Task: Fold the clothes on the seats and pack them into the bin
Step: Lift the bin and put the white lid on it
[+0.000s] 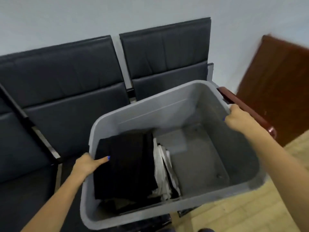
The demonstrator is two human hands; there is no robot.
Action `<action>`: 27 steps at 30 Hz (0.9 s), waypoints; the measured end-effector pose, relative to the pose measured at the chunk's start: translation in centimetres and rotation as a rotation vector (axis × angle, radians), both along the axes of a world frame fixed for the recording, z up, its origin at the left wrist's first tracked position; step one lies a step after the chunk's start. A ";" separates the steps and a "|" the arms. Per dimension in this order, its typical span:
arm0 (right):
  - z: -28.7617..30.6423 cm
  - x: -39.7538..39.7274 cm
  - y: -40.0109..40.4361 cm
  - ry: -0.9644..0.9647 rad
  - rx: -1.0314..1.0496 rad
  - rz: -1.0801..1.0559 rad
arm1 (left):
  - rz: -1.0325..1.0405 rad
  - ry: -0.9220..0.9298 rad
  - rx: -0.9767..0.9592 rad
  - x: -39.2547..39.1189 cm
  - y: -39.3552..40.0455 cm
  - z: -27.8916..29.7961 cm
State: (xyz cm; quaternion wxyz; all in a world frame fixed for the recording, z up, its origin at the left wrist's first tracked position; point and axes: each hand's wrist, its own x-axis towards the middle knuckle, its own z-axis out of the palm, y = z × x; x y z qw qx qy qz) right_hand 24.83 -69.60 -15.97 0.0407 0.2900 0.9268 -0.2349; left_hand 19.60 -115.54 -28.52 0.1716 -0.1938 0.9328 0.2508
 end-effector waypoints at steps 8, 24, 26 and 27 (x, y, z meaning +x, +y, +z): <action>9.9 12.1 1.2 -0.100 -0.112 -0.275 | -0.024 -0.012 0.134 10.0 2.5 13.9; 13.0 40.4 4.8 0.186 -0.405 -0.927 | -0.494 0.094 0.172 15.4 16.7 24.8; 13.6 42.1 7.8 0.219 -0.375 -0.920 | -0.501 0.121 0.203 17.0 19.8 25.1; 14.1 43.1 9.4 0.219 -0.347 -0.916 | -0.505 0.125 0.199 18.1 21.1 25.3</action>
